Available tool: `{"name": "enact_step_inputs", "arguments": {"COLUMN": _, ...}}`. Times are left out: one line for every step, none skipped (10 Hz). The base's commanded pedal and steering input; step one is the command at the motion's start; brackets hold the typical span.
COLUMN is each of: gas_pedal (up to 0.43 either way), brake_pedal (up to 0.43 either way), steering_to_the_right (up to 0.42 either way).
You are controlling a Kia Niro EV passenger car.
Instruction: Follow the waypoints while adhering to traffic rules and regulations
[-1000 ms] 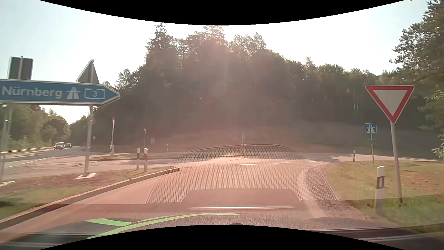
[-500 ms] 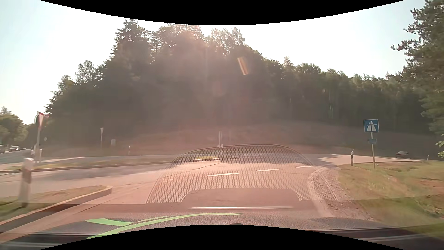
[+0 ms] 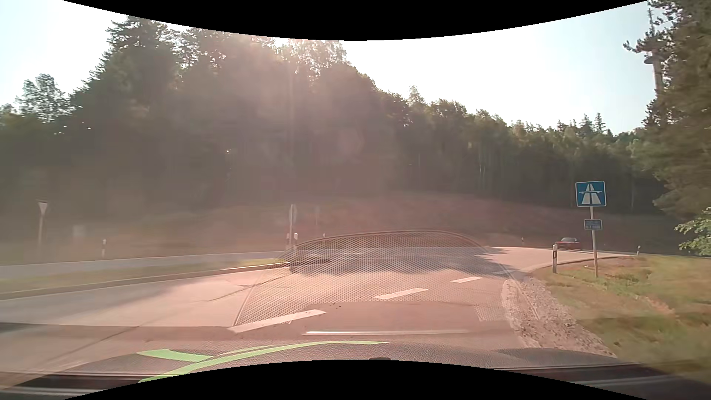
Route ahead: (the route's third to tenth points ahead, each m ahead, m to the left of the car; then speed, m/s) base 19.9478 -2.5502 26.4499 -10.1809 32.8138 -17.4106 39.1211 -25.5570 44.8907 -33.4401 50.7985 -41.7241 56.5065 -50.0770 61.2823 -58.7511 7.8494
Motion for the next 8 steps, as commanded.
{"name": "enact_step_inputs", "arguments": {"gas_pedal": 0.150, "brake_pedal": 0.000, "steering_to_the_right": 0.172}}
{"name": "enact_step_inputs", "arguments": {"gas_pedal": 0.150, "brake_pedal": 0.000, "steering_to_the_right": 0.172}}
{"name": "enact_step_inputs", "arguments": {"gas_pedal": 0.150, "brake_pedal": 0.000, "steering_to_the_right": 0.172}}
{"name": "enact_step_inputs", "arguments": {"gas_pedal": 0.150, "brake_pedal": 0.000, "steering_to_the_right": 0.174}}
{"name": "enact_step_inputs", "arguments": {"gas_pedal": 0.150, "brake_pedal": 0.000, "steering_to_the_right": 0.174}}
{"name": "enact_step_inputs", "arguments": {"gas_pedal": 0.150, "brake_pedal": 0.000, "steering_to_the_right": 0.174}}
{"name": "enact_step_inputs", "arguments": {"gas_pedal": 0.157, "brake_pedal": 0.000, "steering_to_the_right": 0.174}}
{"name": "enact_step_inputs", "arguments": {"gas_pedal": 0.157, "brake_pedal": 0.000, "steering_to_the_right": 0.174}}
